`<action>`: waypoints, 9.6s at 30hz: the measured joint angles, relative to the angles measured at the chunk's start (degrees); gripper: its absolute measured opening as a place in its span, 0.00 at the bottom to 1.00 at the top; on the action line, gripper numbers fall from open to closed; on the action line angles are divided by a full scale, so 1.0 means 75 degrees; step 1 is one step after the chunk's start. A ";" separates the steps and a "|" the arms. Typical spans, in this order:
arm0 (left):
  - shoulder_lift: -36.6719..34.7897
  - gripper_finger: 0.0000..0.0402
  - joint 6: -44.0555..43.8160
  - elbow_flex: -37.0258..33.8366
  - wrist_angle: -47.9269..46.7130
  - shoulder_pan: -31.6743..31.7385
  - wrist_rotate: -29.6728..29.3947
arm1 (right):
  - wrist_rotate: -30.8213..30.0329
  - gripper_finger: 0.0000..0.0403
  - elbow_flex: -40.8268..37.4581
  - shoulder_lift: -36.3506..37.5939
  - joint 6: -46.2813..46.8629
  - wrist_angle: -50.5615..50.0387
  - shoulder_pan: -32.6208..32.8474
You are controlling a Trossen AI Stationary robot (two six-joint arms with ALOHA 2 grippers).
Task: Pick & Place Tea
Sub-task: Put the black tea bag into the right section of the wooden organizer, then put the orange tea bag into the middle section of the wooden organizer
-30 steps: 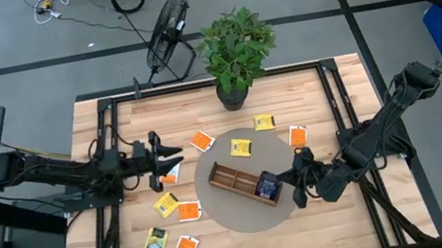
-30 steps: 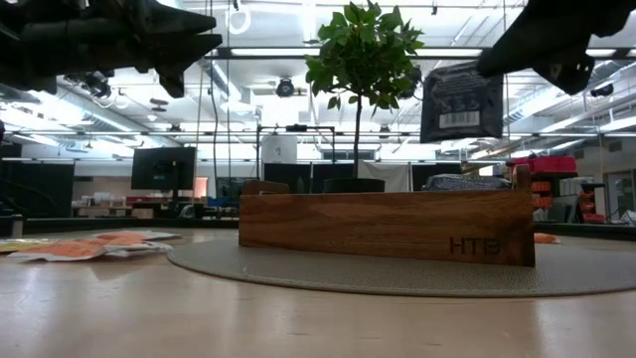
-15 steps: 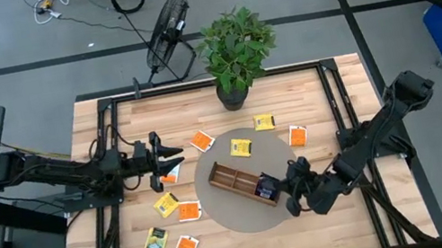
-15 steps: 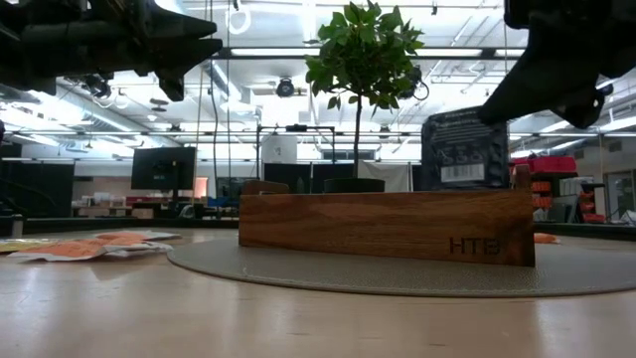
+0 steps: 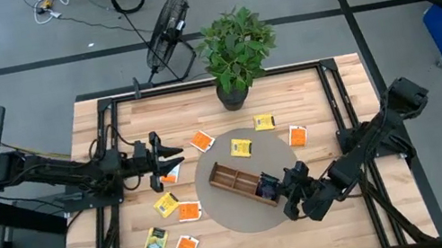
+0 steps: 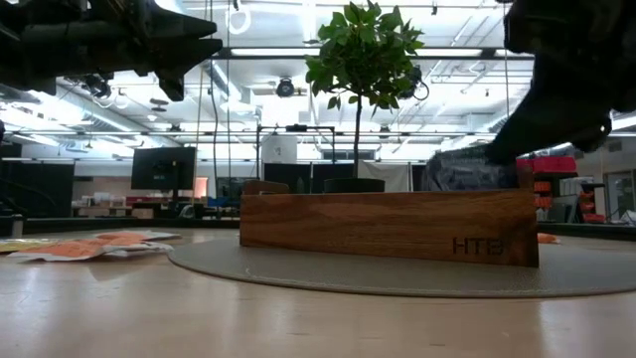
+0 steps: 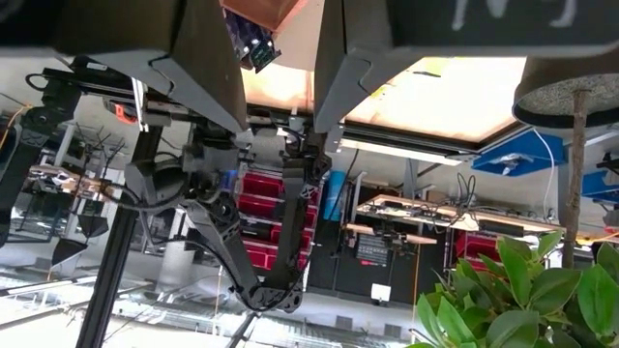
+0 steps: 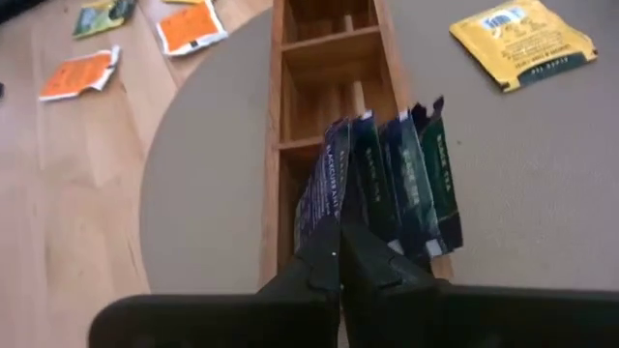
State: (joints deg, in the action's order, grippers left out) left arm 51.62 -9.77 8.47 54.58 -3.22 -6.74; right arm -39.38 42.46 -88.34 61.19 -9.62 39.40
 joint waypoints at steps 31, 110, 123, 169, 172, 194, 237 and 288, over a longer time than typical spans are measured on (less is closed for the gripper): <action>0.0000 0.32 -0.0006 0.0006 -0.0018 0.0000 -0.0002 | -0.0340 0.36 0.0003 0.0564 -0.1358 -0.0052 0.0000; 0.0006 0.32 0.0007 0.0006 -0.0410 0.0000 0.0003 | 0.3525 0.61 -0.3298 0.6008 -0.1395 -0.3104 -0.6652; 0.0006 0.32 0.0030 0.0006 -0.0402 0.0000 0.0003 | 0.2970 0.60 -0.3358 0.5987 -0.0792 -0.3668 -0.6747; 0.0006 0.32 0.0048 0.0006 -0.0405 0.0000 0.0001 | 0.2636 0.02 -0.3786 0.4423 -0.1452 -0.2175 -0.6895; 0.0006 0.32 0.0047 0.0006 -0.0405 0.0000 0.0003 | 0.2633 0.02 -0.3791 0.4502 -0.1451 -0.2168 -0.6892; 0.0006 0.32 -0.0643 0.0006 -0.0331 0.0000 -0.0003 | 0.0658 0.00 -0.2075 0.4745 -0.1080 -0.2827 -0.4795; 0.0876 0.39 -0.2068 0.0256 -0.0372 0.0000 -0.0353 | -0.2287 0.00 0.2938 -0.0505 -0.4862 -0.0895 -0.2719; 0.4371 0.02 -0.1687 0.3212 -0.0905 0.0102 -0.0297 | -0.1148 0.03 0.3066 -0.0685 -0.5613 -0.0548 -0.2795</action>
State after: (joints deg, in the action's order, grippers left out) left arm 84.40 -22.42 32.56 47.80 -2.46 -8.97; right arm -47.98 65.45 -93.47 19.09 -13.73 18.43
